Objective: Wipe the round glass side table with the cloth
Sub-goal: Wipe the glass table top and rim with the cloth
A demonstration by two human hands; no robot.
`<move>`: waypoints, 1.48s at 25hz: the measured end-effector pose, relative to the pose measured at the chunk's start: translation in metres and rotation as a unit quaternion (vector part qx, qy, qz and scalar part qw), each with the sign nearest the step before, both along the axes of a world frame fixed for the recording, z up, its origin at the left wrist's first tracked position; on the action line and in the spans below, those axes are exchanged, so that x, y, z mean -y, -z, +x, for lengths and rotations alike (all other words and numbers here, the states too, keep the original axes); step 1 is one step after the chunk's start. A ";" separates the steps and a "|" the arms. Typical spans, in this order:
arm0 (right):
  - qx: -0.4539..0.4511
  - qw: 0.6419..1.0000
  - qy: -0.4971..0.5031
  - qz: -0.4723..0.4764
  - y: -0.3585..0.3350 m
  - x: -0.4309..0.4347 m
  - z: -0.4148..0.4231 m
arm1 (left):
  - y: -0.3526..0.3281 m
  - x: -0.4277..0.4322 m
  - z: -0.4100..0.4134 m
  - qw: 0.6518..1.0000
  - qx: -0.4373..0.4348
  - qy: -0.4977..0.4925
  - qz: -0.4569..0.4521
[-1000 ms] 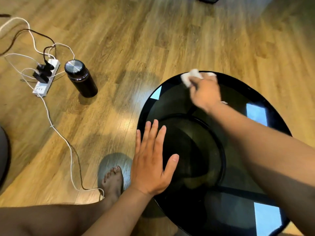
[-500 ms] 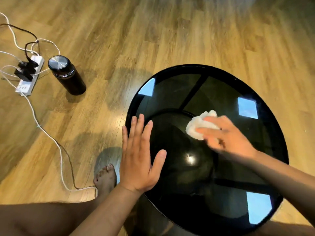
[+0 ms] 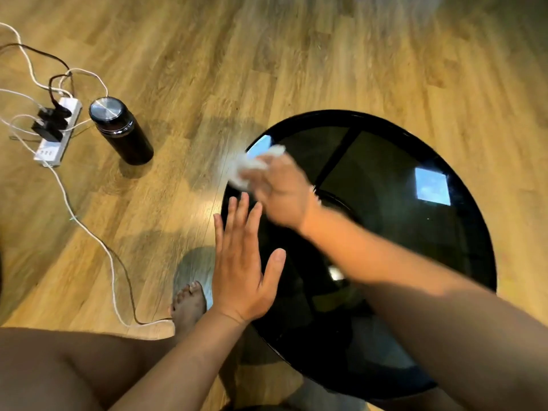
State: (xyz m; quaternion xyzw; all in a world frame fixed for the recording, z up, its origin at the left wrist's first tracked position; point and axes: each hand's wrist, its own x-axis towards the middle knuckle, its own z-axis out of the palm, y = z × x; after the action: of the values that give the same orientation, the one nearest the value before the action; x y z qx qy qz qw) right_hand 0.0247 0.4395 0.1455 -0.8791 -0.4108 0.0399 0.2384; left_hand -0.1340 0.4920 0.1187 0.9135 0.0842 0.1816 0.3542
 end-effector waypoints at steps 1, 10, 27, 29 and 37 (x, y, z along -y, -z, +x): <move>-0.029 0.999 -0.037 0.006 -0.003 0.010 -0.036 | -0.001 0.001 -0.002 1.000 0.012 -0.002 -0.012; -0.131 0.988 -0.032 -0.075 -0.037 0.190 -0.188 | -0.043 -0.010 0.002 0.993 0.007 0.020 -0.117; -0.368 0.802 0.341 0.324 -0.073 0.236 -0.201 | -0.101 0.087 -0.069 0.948 -0.111 0.015 -0.298; -0.283 0.846 0.363 0.270 -0.067 0.238 -0.192 | -0.087 0.080 -0.063 0.972 -0.124 0.021 -0.199; -0.004 0.963 0.190 -0.191 0.021 0.188 -0.213 | -0.026 0.006 -0.003 0.968 -0.120 0.084 0.205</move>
State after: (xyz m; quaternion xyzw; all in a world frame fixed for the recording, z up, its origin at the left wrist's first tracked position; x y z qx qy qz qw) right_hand -0.1882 0.2516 0.1247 -0.9700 -0.2203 0.0748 0.0707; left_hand -0.1371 0.4861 0.1451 0.9856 0.0101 0.0536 0.1602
